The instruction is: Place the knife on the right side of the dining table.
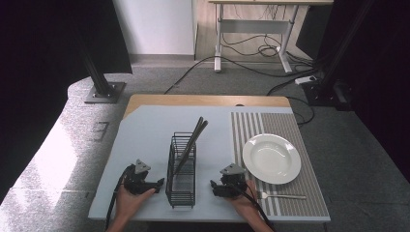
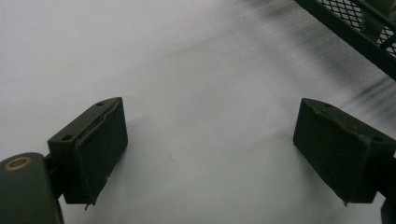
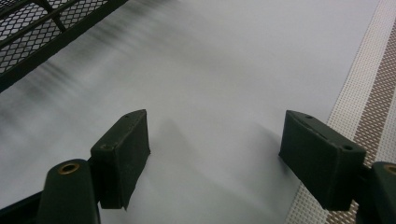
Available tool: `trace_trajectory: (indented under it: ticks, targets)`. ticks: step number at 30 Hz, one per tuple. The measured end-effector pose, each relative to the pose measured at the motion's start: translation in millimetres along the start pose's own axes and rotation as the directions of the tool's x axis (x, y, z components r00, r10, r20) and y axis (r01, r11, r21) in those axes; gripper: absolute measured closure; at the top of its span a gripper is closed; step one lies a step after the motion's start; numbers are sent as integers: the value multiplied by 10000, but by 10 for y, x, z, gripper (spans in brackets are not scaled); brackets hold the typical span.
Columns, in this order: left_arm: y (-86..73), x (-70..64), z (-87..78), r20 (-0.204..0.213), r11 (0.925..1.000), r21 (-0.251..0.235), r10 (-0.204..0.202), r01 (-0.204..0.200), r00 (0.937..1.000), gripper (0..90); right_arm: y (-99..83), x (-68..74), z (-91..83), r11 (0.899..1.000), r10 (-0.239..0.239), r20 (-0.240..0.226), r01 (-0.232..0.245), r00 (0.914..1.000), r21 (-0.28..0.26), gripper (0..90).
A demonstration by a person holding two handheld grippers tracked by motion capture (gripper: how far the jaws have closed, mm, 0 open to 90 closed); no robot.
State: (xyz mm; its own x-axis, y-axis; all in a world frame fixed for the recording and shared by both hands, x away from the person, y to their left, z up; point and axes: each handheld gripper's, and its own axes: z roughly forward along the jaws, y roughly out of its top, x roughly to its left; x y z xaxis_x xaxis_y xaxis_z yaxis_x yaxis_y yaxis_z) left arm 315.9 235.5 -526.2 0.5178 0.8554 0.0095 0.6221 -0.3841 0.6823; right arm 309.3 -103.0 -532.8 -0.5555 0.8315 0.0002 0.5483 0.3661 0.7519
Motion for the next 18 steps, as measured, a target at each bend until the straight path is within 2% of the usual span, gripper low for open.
trace_trajectory:
  ticks: [6, 9, 12, 14, 18]
  targets:
    - [-1, 0, -1, 1, 10000, 1, -2, 2, 10000, 100, 3, -23, -42, 9999, 103, -158, -104, 9998, -63, 257]
    - [-1, -1, -1, -5, 10000, -1, 3, -3, 10000, 101, 60, -91, -158, 9979, 472, -383, -489, 9981, -430, 276]
    - [-1, 0, -1, 0, 10000, 2, -3, 3, 10000, 101, 142, -135, -290, 9945, 631, -507, -671, 9967, -806, 289]
    - [-1, 0, -1, 0, 10000, 1, 1, -1, 10000, 101, 218, -138, -383, 9916, 624, -678, -696, 9957, -1091, 297]
    - [-1, 1, 0, 4, 10000, -2, -7, 7, 10000, 101, 441, -105, -552, 9830, 306, -961, -474, 9949, -1776, 316]
